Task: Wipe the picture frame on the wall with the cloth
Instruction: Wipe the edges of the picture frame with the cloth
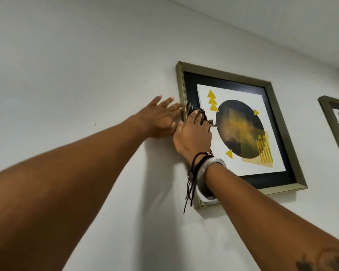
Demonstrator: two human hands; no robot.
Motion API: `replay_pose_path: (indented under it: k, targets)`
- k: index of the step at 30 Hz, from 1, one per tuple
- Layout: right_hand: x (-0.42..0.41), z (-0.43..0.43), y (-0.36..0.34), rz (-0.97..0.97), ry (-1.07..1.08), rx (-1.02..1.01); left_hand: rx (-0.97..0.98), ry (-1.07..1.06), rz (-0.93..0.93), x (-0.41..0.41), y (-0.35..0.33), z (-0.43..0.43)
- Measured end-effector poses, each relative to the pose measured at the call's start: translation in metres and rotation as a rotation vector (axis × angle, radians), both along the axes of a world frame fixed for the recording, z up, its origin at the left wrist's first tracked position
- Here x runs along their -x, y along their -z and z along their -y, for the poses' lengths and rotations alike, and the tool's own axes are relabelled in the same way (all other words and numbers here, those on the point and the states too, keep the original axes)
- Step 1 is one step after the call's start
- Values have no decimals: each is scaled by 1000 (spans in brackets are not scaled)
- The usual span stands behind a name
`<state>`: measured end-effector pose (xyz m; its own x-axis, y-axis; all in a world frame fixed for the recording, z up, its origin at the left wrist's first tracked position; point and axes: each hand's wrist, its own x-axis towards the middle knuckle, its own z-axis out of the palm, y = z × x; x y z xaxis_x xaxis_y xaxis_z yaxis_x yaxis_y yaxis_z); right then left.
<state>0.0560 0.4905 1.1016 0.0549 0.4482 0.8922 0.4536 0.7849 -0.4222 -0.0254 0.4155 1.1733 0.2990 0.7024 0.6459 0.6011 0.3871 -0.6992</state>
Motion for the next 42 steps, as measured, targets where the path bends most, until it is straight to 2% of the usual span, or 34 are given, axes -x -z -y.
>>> replay_pose_path:
  k: [3, 6, 9, 13, 18, 21, 24, 27, 30, 35, 39, 42]
  targets:
    - [-5, -11, 12, -15, -221, -18, -2, -32, -66, 7, -3, -2]
    - [-9, -18, 33, -1, -333, -62, -39, 2, -63, 12, -2, -4]
    - [-8, -23, 67, 17, -319, -109, -110, 153, 10, 11, 5, -7]
    - [-7, -27, 95, 40, -270, -131, -36, 202, -9, 1, 11, -17]
    - [-13, -33, 53, 103, -245, -190, -16, 176, 32, -11, -5, -20]
    - [-23, -36, 6, 139, -311, -211, 9, 176, 117, -17, -13, -22]
    - [-26, -37, -9, 146, -346, -197, -2, 202, 163, -15, -16, -25]
    - [-19, -37, 19, 127, -263, -220, -5, 172, 119, -10, -15, -25]
    - [-14, -40, 77, 116, -221, -220, 13, 173, 134, -10, -16, -25]
    - [-19, -50, 153, 185, -170, -187, 12, 158, 169, -14, -15, -24]
    - [-19, -46, 127, 184, -184, -193, 37, 148, 209, -22, -13, -21]
    - [-19, -43, 59, 124, -243, -236, 57, 140, 220, -28, -18, -15]
